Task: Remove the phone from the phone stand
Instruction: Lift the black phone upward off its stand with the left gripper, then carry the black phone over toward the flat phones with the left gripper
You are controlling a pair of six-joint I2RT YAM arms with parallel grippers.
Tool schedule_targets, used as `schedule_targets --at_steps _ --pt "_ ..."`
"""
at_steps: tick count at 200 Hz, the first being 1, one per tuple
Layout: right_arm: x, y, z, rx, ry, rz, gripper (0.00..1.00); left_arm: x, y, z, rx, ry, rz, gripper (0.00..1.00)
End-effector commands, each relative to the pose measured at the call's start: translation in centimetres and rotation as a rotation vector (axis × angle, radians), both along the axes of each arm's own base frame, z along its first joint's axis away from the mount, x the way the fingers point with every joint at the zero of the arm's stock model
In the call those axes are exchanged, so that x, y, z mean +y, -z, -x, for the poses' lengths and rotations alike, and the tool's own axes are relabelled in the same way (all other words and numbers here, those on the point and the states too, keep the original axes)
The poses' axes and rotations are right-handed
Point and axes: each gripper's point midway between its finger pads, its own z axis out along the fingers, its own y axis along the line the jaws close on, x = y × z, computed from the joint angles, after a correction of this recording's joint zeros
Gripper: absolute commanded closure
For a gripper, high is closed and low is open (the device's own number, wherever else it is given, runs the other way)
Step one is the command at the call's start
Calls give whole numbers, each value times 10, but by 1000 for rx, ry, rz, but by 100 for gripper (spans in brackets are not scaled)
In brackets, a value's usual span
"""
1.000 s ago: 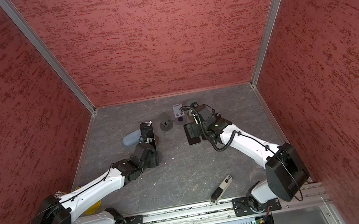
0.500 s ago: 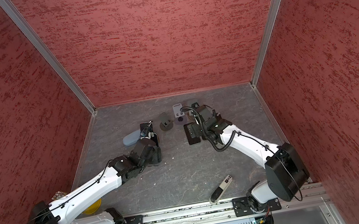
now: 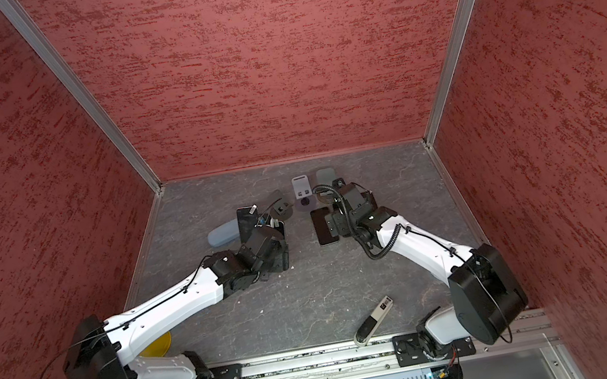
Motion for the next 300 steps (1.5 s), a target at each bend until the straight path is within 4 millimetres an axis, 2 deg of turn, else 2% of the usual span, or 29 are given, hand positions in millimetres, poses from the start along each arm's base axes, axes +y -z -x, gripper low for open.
schedule_targets --at_steps 1,81,151,204,255,300 --pt "-11 -12 -7 -62 57 -19 1 -17 -14 -5 -13 16 32 33" --pt "-19 -6 -8 -57 67 -43 1 -47 2 -3 131 45 24 31" --pt "-26 -10 -6 -77 81 -67 1 -63 28 -5 260 64 -34 31" --pt "-28 -11 -6 -79 81 -83 1 -65 48 -13 336 50 -41 31" --pt "-28 -15 -6 -91 77 -97 1 -54 71 -27 436 -19 -10 30" --pt "-30 -10 -7 -85 85 -94 1 -53 80 -37 489 -56 2 30"
